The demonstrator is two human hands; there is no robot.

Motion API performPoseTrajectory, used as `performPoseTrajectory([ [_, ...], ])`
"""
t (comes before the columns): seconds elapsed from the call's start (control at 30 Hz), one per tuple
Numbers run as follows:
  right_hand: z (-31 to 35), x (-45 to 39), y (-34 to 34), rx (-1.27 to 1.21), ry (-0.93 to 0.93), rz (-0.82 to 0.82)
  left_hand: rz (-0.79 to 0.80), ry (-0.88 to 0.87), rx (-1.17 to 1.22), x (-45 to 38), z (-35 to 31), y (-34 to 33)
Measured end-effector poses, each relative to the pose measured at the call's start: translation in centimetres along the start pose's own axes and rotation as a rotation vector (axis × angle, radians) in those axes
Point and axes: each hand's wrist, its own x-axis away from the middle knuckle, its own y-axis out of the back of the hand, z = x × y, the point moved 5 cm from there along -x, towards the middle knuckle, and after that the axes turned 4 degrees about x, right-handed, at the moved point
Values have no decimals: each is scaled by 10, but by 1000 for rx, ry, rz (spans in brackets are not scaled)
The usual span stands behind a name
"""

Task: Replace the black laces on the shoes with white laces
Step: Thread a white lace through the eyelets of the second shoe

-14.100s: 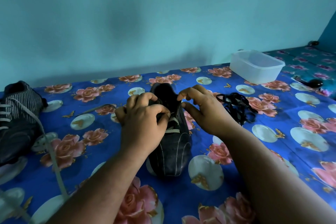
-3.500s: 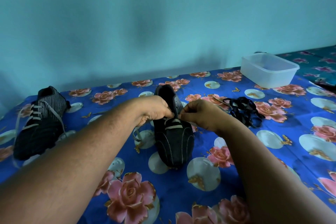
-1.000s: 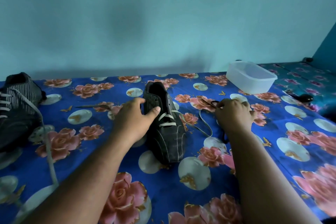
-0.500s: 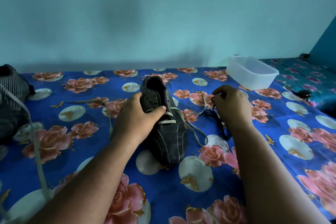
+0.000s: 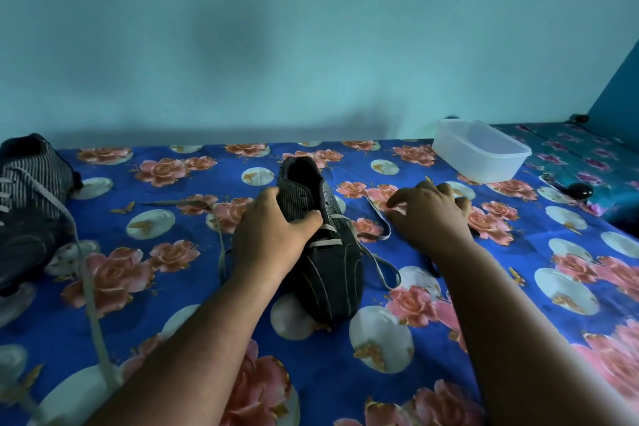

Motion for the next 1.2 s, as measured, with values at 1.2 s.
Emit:
performPoseTrajectory([
  [1.2, 80, 30, 1, -875, 365, -59, -23, -176, -88, 18, -21, 16],
])
